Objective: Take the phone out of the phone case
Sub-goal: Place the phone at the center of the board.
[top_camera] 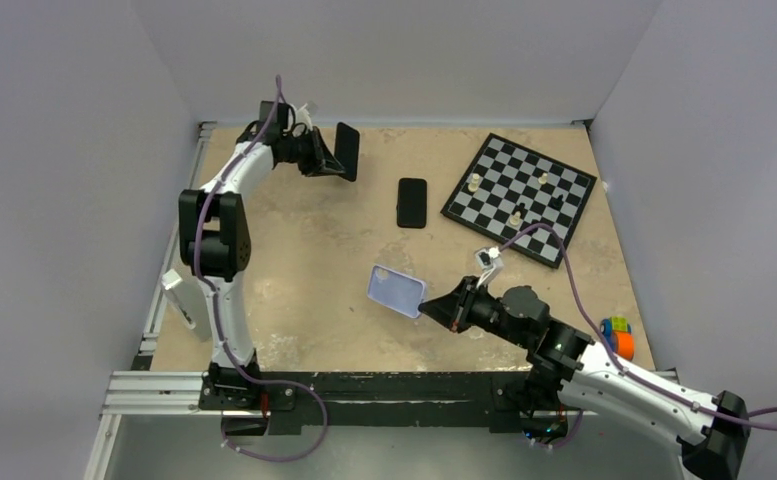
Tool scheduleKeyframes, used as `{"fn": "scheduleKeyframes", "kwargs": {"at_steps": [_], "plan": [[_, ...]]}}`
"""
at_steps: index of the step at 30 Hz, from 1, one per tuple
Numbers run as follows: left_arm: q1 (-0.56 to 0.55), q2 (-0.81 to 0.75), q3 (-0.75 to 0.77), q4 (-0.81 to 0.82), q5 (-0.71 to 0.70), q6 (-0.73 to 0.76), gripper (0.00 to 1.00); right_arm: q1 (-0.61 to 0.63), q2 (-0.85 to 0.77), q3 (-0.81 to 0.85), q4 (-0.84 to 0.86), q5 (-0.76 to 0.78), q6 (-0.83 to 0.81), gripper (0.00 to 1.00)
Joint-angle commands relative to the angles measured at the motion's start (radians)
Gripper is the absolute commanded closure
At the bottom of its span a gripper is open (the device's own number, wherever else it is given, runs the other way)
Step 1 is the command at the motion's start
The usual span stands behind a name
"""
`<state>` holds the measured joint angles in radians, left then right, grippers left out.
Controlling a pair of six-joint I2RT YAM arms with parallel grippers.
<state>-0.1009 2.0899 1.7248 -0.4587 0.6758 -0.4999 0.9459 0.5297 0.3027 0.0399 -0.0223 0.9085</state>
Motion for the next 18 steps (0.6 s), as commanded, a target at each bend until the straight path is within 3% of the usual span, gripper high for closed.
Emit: {"fn": "scheduleKeyframes", "kwargs": {"at_steps": [1,8,12,18], "plan": [[0.018,0.113,0.164,-0.126,0.056,0.081,1.00,-0.005,-0.010,0.006,-0.007,-0.024,0.015,1.00],[0.030,0.252,0.298,-0.097,0.018,-0.045,1.00,-0.006,-0.043,0.012,-0.038,-0.025,0.028,1.00],[0.032,0.314,0.362,-0.167,-0.015,-0.061,1.00,-0.006,-0.057,0.011,-0.070,-0.016,0.029,1.00],[0.032,0.354,0.400,-0.218,-0.032,-0.064,0.80,-0.006,-0.059,0.009,-0.071,0.001,0.035,1.00]]}}
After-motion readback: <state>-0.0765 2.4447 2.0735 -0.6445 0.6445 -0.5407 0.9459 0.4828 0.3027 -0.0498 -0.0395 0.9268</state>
